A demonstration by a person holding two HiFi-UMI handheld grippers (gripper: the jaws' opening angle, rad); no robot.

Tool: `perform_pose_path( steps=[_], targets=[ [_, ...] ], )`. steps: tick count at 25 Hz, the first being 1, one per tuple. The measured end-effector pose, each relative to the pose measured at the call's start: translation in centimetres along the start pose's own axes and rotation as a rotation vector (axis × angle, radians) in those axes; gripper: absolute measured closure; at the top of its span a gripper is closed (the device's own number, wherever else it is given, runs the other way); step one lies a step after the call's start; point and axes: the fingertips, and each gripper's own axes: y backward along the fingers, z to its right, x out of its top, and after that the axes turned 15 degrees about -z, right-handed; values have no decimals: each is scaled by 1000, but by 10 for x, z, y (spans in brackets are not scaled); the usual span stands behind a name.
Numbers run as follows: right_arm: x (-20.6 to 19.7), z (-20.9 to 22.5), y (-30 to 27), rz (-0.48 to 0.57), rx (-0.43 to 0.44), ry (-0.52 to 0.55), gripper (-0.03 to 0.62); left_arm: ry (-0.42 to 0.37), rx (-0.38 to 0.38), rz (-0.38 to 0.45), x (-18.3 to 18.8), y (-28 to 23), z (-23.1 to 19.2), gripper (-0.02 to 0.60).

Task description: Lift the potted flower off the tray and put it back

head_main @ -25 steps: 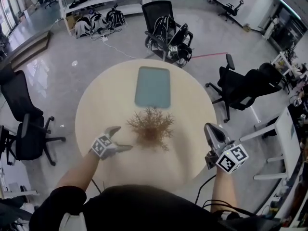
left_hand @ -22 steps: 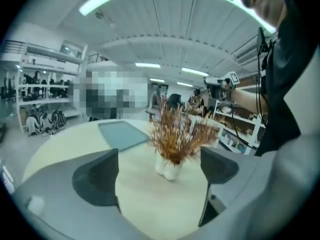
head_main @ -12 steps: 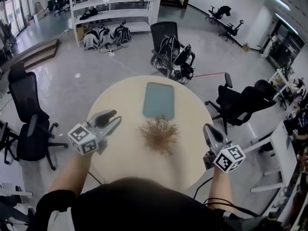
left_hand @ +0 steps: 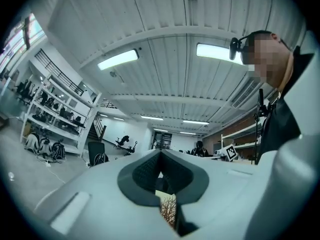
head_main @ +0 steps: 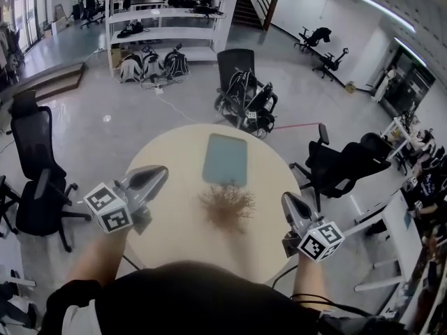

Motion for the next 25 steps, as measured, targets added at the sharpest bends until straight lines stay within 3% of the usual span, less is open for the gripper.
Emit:
perform_pose_path(
  steps=[19, 25],
  targets=[
    [9, -6, 5, -3, -3, 24, 578, 9, 18, 26, 5, 12, 6, 583],
    [7, -8, 7, -8, -5, 29, 579, -18, 23, -30, -19, 8, 1, 583]
  ],
)
